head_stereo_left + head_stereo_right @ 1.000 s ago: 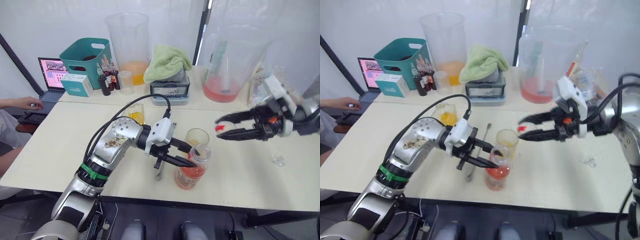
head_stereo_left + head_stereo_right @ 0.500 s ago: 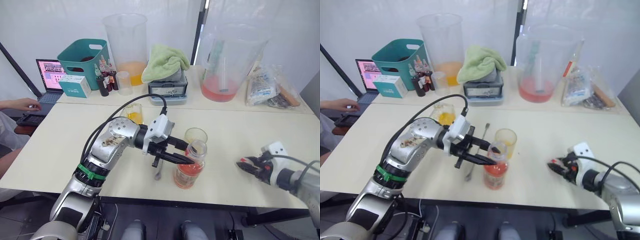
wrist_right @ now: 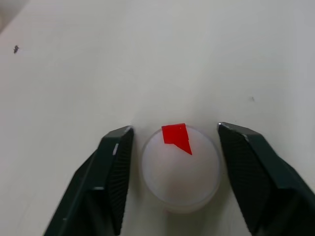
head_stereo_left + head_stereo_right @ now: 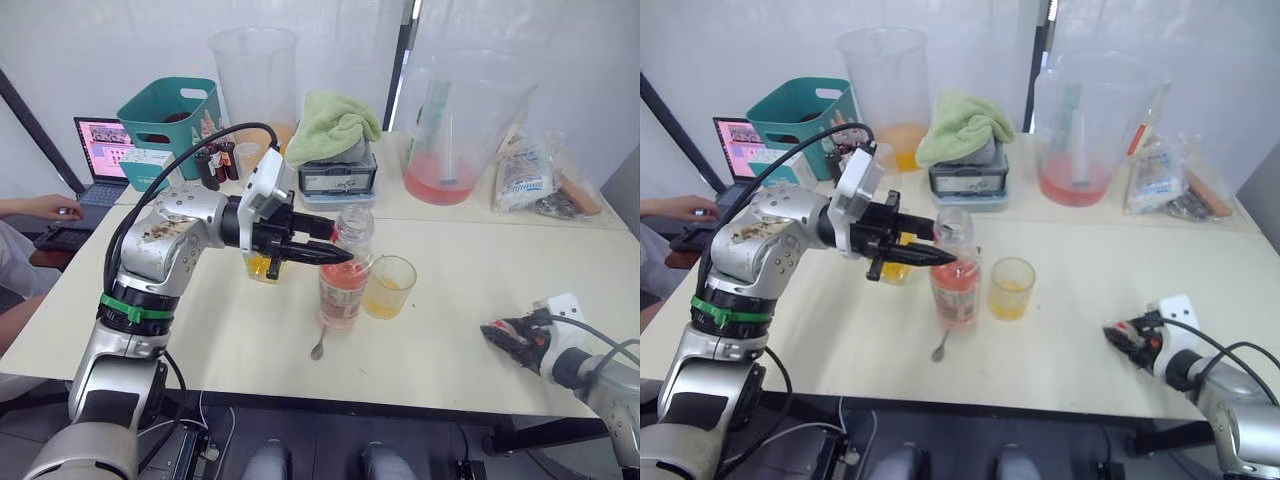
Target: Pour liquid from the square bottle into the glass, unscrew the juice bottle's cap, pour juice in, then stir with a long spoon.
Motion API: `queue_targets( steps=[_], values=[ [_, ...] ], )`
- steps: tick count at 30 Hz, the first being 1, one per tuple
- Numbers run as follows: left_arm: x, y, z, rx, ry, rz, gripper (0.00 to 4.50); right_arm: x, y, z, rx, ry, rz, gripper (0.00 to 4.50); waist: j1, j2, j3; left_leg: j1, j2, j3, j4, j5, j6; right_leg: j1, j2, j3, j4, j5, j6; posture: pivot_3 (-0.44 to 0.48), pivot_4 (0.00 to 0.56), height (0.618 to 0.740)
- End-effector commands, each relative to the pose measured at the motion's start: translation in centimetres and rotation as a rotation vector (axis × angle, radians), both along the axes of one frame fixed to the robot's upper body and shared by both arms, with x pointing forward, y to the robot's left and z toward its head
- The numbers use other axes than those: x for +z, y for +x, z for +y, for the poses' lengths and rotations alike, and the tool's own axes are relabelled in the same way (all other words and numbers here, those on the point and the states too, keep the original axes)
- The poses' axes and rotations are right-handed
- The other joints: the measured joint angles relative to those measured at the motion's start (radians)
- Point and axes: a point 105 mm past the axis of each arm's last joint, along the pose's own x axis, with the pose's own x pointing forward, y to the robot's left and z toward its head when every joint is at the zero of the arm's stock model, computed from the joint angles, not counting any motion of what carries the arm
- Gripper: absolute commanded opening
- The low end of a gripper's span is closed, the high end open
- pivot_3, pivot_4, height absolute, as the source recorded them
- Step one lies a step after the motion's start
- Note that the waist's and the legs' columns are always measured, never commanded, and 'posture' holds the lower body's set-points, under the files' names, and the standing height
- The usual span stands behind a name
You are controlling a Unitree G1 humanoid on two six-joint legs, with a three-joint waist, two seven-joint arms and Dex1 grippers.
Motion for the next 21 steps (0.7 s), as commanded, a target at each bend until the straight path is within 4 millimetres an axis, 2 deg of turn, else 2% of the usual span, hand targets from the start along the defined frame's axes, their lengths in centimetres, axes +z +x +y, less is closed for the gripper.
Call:
queue_targets(
  steps=[1, 2, 4, 5, 8, 10, 13, 17, 21],
  values=[
    [2.9, 1.7, 0.5, 0.073, -0.046, -0.156, 1.16, 3.0, 0.2, 0.5, 0.01, 0.016, -0.116, 4.29, -0.001, 0.0, 0.0, 0.0, 0.0, 0.0, 0.0, 0.0, 0.0, 0.0, 0.0, 0.0, 0.0, 0.0, 0.0, 0.0, 0.15, 0.74],
    [3.2, 2.2, 0.4, 0.087, -0.05, -0.18, 1.16, 4.2, 0.3, 1.1, 0.027, 0.024, -0.16, 4.48, -0.002, 0.001, 0.0, -0.001, 0.0, 0.0, 0.0, 0.0, 0.0, -0.001, 0.0, 0.0, 0.0, 0.0, 0.0, 0.0, 0.15, 0.74],
    [3.5, 3.0, 0.2, 0.111, -0.054, -0.225, 1.16, 6.6, 0.2, 2.3, 0.069, 0.042, -0.243, 4.48, -0.002, 0.001, 0.0, -0.001, -0.001, 0.0, 0.0, 0.0, 0.0, -0.002, 0.0, 0.001, 0.001, 0.0, 0.0, 0.0, 0.15, 0.74],
    [3.6, 3.2, 0.1, 0.116, -0.055, -0.238, 1.16, 7.2, 0.1, 2.7, 0.079, 0.048, -0.261, 4.48, -0.003, 0.001, 0.0, -0.001, -0.001, 0.0, 0.0, 0.0, 0.0, -0.002, 0.0, 0.001, 0.001, 0.0, 0.0, 0.0, 0.15, 0.74],
    [4.1, 4.1, -0.4, 0.146, -0.081, -0.31, 1.16, 10.2, -0.7, 5.3, 0.178, 0.079, -0.359, 4.48, -0.003, 0.001, 0.0, -0.002, -0.001, -0.001, -0.001, 0.0, 0.0, -0.002, 0.0, 0.0, 0.001, 0.0, 0.0, 0.0, 0.15, 0.74],
    [3.6, 4.7, -1.3, 0.167, -0.084, -0.407, 1.16, 11.9, -2.0, 8.4, 0.299, 0.147, -0.411, 4.48, -0.002, 0.001, 0.0, -0.002, -0.001, -0.001, -0.001, 0.0, 0.0, -0.002, 0.0, 0.0, 0.001, 0.0, 0.0, 0.0, 0.15, 0.74],
    [2.2, 5.4, -2.6, 0.19, -0.078, -0.564, 1.16, 12.0, -3.5, 10.8, 0.4, 0.178, -0.4, 4.48, 0.001, 0.0, 0.001, -0.003, -0.001, -0.002, -0.001, 0.0, 0.0, -0.002, -0.001, 0.0, 0.001, 0.0, 0.0, 0.0, 0.15, 0.74],
    [0.6, 6.2, -3.8, 0.224, -0.072, -0.723, 1.16, 10.6, -4.1, 12.0, 0.43, 0.152, -0.34, 4.48, 0.002, 0.0, 0.001, -0.003, -0.004, -0.003, -0.001, 0.0, 0.0, -0.002, -0.002, 0.001, 0.001, 0.0, 0.0, 0.0, 0.15, 0.74],
    [-0.6, 6.2, -4.9, 0.222, -0.117, -0.846, 1.16, 9.3, -4.2, 12.7, 0.421, 0.144, -0.301, 4.48, 0.001, -0.001, 0.001, -0.004, -0.004, -0.002, -0.001, 0.0, 0.0, -0.002, -0.002, 0.001, 0.001, 0.0, 0.001, 0.0, 0.15, 0.74]
  ],
)
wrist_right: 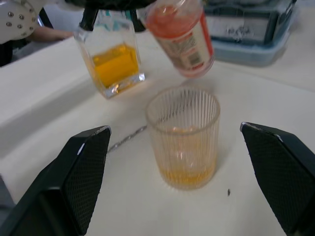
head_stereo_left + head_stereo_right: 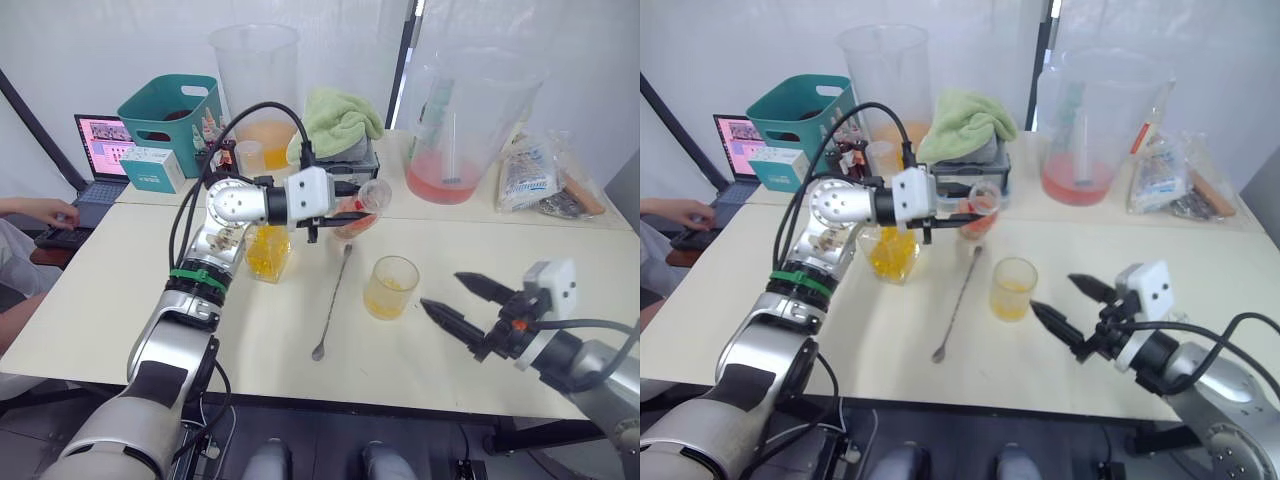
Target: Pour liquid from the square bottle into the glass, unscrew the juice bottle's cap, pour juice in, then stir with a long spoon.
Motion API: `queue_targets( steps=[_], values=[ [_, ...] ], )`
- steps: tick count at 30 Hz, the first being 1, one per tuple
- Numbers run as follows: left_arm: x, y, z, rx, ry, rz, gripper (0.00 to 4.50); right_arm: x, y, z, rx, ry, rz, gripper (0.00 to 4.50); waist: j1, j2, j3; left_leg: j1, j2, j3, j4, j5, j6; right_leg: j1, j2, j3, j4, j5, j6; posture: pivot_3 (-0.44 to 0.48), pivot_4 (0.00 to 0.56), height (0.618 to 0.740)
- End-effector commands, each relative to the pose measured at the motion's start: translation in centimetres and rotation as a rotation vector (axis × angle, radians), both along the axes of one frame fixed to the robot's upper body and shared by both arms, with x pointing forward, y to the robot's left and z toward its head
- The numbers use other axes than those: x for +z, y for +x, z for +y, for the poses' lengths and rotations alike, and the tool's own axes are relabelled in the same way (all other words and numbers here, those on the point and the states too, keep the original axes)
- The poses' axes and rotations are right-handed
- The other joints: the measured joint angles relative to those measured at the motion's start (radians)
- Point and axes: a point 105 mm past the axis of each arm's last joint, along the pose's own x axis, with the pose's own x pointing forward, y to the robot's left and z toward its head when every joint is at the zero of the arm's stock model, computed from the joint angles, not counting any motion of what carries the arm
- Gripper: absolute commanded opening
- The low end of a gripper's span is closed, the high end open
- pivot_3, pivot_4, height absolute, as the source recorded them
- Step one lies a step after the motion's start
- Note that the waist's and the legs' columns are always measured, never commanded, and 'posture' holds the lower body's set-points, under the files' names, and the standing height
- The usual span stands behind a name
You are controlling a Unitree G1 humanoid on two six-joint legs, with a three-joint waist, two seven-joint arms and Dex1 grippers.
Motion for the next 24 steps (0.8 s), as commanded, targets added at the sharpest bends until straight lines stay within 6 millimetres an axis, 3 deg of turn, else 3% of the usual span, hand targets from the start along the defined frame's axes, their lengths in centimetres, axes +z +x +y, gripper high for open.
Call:
queue_targets(
  steps=[1, 6, 24],
  values=[
    [1.1, -0.7, -1.2, -0.032, -0.045, -0.193, 1.16, 0.3, -0.4, 0.8, 0.004, -0.021, -0.032, 4.48, 0.0, 0.0, 0.0, 0.0, 0.0, 0.0, 0.0, 0.0, 0.0, 0.0, 0.0, 0.0, 0.0, 0.0, 0.0, 0.0, 0.15, 0.74],
    [-0.6, -0.7, -2.1, -0.027, -0.011, -0.278, 1.16, 0.0, 0.0, 1.0, -0.022, -0.021, -0.026, 4.48, -0.003, 0.0, 0.0, 0.0, 0.0, 0.0, 0.0, 0.0, 0.0, 0.0, 0.0, 0.0, 0.0, 0.0, 0.0, 0.0, 0.15, 0.74],
    [-2.9, 0.8, -3.2, 0.076, 0.124, -0.546, 1.16, 0.2, -0.1, 1.9, -0.028, -0.008, -0.041, 4.48, -0.001, 0.0, 0.0, 0.0, -0.001, -0.001, 0.0, 0.0, 0.0, 0.0, 0.0, 0.0, 0.001, 0.0, 0.001, 0.0, 0.15, 0.74]
  ],
)
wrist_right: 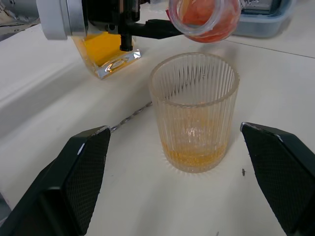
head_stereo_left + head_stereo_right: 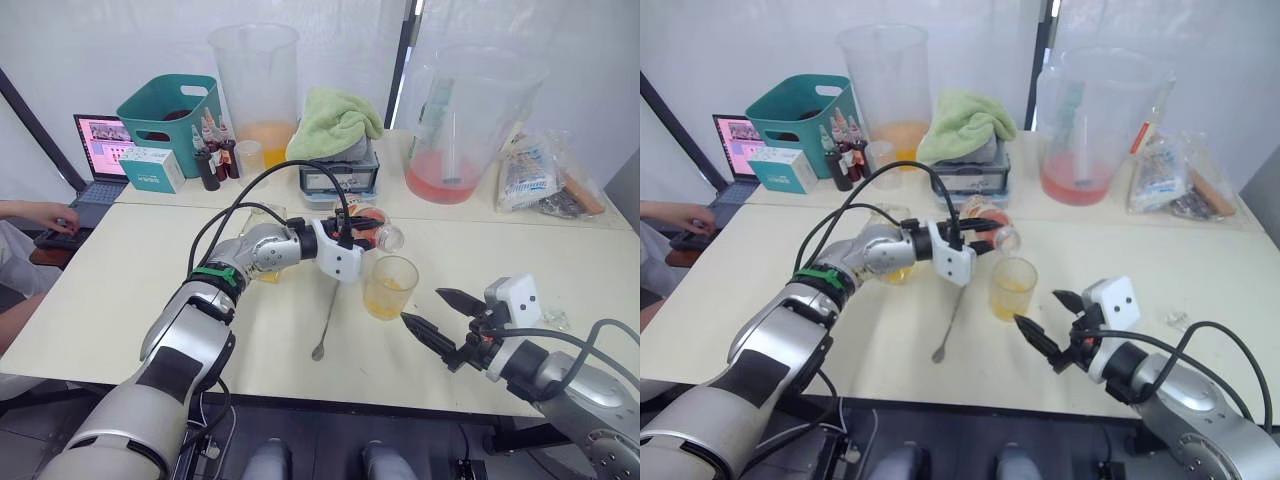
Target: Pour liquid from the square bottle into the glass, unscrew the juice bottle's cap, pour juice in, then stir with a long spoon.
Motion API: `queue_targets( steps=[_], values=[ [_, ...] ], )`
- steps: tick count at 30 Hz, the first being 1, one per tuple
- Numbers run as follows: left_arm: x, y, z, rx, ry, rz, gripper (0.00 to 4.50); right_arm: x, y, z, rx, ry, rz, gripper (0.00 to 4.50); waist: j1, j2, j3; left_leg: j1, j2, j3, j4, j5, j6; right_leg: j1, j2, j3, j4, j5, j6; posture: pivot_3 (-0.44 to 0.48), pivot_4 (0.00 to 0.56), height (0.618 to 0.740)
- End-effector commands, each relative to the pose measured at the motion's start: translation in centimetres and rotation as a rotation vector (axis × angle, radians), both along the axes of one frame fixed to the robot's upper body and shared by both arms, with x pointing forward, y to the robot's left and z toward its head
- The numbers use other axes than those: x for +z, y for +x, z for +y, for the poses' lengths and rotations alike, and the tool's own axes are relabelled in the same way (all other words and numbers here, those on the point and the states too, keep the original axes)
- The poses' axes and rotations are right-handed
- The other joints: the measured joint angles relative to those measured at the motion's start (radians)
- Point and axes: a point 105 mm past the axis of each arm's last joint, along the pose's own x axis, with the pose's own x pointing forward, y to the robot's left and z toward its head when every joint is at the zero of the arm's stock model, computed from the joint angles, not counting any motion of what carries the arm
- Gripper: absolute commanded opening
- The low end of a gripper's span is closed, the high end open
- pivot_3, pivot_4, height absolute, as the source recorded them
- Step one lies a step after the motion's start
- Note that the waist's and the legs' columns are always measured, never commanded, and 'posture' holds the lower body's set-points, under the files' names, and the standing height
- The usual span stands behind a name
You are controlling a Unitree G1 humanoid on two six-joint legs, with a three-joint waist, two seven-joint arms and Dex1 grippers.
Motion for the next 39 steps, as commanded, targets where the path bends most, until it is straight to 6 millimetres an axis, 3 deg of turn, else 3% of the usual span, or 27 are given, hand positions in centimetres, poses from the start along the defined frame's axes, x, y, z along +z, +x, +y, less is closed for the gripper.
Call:
queue_targets(
  steps=[1, 21, 39],
  values=[
    [2.29, -0.02, -0.44, -0.02, -0.038, -0.118, 1.16, 1.41, -0.38, 0.64, 0.022, 0.01, -0.065, 4.48, 0.0, 0.0, 0.0, 0.0, 0.0, 0.0, 0.0, 0.0, 0.0, 0.0, 0.0, 0.0, 0.0, 0.0, 0.0, 0.0, 0.15, 0.74],
    [2.07, 0.31, -0.77, -0.029, 0.024, -0.317, 1.16, 1.74, -0.36, 0.9, 0.01, 0.041, -0.067, 4.48, 0.0, 0.0, 0.0, 0.0, 0.0, 0.0, 0.0, 0.0, 0.0, 0.0, 0.0, 0.0, 0.0, 0.0, 0.0, 0.0, 0.15, 0.74],
    [2.01, 0.35, -1.0, -0.041, 0.043, -0.378, 1.16, 1.77, -0.31, 0.91, 0.001, 0.051, -0.063, 4.48, 0.0, 0.0, 0.0, 0.0, 0.0, 0.0, 0.0, 0.0, 0.0, 0.0, 0.0, 0.0, 0.001, 0.0, 0.0, 0.0, 0.15, 0.74]
  ],
)
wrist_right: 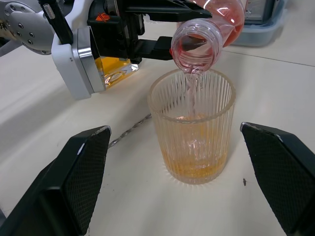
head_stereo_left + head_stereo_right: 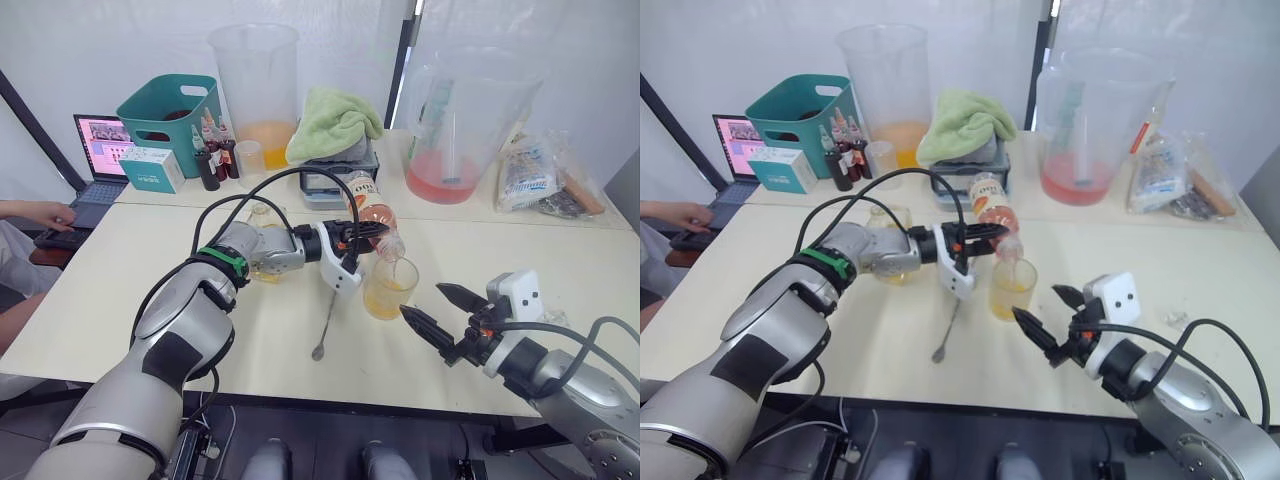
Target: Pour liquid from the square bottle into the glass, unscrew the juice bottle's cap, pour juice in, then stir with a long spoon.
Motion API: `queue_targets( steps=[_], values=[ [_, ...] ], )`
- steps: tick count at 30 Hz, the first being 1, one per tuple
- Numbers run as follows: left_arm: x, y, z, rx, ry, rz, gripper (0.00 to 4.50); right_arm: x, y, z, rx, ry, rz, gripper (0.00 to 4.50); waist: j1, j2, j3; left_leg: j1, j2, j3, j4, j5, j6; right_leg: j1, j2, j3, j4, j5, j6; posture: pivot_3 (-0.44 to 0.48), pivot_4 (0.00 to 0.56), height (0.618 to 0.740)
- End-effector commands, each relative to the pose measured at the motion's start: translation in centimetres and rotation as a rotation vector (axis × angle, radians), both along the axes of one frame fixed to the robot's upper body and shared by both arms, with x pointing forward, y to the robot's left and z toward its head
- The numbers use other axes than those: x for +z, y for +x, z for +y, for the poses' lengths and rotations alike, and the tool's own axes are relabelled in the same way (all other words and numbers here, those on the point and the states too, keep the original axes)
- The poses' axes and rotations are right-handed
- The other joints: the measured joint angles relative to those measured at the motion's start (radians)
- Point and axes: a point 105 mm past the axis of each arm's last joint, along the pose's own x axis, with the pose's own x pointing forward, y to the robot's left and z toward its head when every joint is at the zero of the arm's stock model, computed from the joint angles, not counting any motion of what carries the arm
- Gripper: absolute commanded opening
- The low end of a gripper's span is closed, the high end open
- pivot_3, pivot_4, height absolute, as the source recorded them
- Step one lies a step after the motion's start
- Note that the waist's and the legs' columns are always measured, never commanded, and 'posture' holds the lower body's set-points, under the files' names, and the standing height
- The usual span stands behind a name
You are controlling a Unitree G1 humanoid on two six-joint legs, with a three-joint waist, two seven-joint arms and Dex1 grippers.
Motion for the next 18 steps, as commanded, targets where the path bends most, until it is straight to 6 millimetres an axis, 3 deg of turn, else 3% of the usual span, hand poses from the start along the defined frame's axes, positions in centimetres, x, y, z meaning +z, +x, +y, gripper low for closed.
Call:
queue_targets(
  steps=[1, 9, 18],
  values=[
    [2.23, 0.13, -0.4, -0.012, -0.046, -0.058, 1.16, 1.12, -0.42, 0.58, 0.026, 0.007, -0.051, 4.48, 0.0, 0.0, 0.0, 0.0, 0.0, 0.0, 0.0, 0.0, 0.0, 0.0, 0.0, 0.0, 0.0, 0.0, 0.0, 0.0, 0.15, 0.74],
    [2.16, 0.2, -0.38, -0.007, -0.044, -0.057, 1.16, 1.15, -0.39, 0.6, 0.025, 0.008, -0.053, 4.48, 0.0, 0.0, 0.0, 0.0, 0.0, 0.0, 0.0, 0.0, 0.0, 0.0, 0.0, 0.0, 0.0, 0.0, 0.0, 0.0, 0.15, 0.74],
    [2.15, -0.03, -0.11, 0.003, -0.135, 0.108, 1.16, 1.01, -0.33, 0.38, 0.017, 0.009, -0.05, 4.48, 0.0, 0.0, 0.0, 0.0, 0.0, 0.0, 0.0, 0.0, 0.0, 0.0, 0.0, 0.0, 0.0, 0.0, 0.0, 0.0, 0.15, 0.74]
  ],
)
